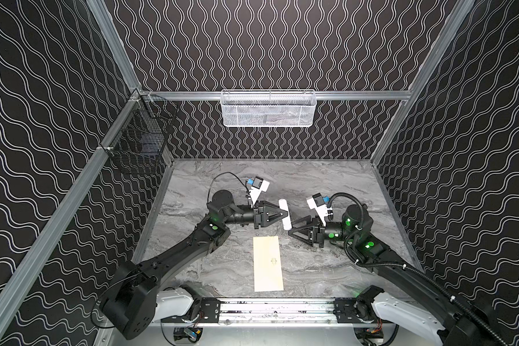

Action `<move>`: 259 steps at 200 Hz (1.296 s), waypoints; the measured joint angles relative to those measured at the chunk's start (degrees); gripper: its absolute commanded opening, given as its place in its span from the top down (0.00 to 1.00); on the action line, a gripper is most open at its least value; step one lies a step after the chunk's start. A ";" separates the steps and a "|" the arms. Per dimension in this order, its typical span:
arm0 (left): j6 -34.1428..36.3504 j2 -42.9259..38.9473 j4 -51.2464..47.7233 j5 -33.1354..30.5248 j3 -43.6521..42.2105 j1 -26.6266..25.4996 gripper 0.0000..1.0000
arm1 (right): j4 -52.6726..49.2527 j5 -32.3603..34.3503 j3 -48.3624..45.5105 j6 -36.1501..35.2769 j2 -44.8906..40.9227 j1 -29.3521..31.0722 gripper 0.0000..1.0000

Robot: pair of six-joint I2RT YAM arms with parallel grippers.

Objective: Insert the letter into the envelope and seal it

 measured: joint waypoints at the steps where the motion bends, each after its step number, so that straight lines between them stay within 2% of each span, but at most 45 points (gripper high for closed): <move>1: 0.00 0.00 0.04 0.00 -0.02 -0.02 1.00 | 0.09 -0.04 0.00 0.02 0.04 0.02 0.48; 46: -1.29 -0.57 1.66 -0.04 -0.61 -0.20 1.00 | 3.54 -1.42 1.18 1.25 2.56 1.73 0.56; 87: -1.22 -1.53 1.68 -0.26 -0.61 -0.39 1.00 | 3.78 -1.53 1.73 1.27 3.65 2.71 0.69; 173: 1.36 -4.33 -0.13 -2.93 -1.09 -0.39 1.00 | -1.40 1.95 4.42 -0.04 2.91 4.31 0.78; 192: 2.64 -5.68 -1.79 -4.79 -1.31 -0.42 1.00 | -6.58 5.73 6.73 -1.92 2.49 5.68 0.80; 218: 4.70 -7.21 -4.66 -7.61 -1.44 -0.42 1.00 | -16.26 14.62 10.80 -4.68 1.77 8.81 0.81; 259: 7.08 -8.04 -8.33 -11.80 -1.49 -0.42 1.00 | -34.86 36.65 20.68 -7.93 3.45 17.46 0.82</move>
